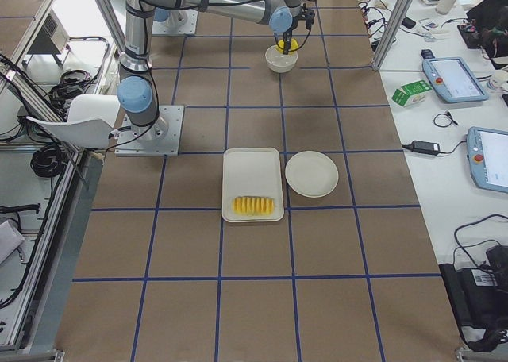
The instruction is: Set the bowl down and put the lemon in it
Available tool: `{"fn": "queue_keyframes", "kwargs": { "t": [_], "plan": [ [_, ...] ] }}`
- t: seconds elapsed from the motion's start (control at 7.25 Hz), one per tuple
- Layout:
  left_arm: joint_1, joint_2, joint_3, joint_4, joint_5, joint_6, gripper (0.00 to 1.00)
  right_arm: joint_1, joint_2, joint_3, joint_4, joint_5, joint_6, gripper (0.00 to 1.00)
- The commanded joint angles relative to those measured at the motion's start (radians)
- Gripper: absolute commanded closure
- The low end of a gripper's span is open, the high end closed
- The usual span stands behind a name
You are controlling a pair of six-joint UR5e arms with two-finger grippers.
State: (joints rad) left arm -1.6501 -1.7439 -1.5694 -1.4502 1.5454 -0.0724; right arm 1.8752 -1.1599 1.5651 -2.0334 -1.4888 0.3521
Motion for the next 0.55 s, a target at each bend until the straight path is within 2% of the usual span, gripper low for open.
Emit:
{"fn": "queue_keyframes", "kwargs": {
  "t": [0.0,0.28,0.41],
  "plan": [
    [0.046,0.116,0.023,-0.111,0.002,0.048,0.0,0.045,0.103,0.007,-0.082,-0.007,-0.024,0.86],
    [0.059,0.181,0.016,-0.151,0.007,0.11,0.0,0.067,0.129,0.009,-0.088,-0.007,-0.039,0.83],
    [0.073,0.185,0.015,-0.15,0.007,0.111,0.0,0.07,0.143,0.012,-0.118,-0.008,-0.036,0.74]
  ]
}}
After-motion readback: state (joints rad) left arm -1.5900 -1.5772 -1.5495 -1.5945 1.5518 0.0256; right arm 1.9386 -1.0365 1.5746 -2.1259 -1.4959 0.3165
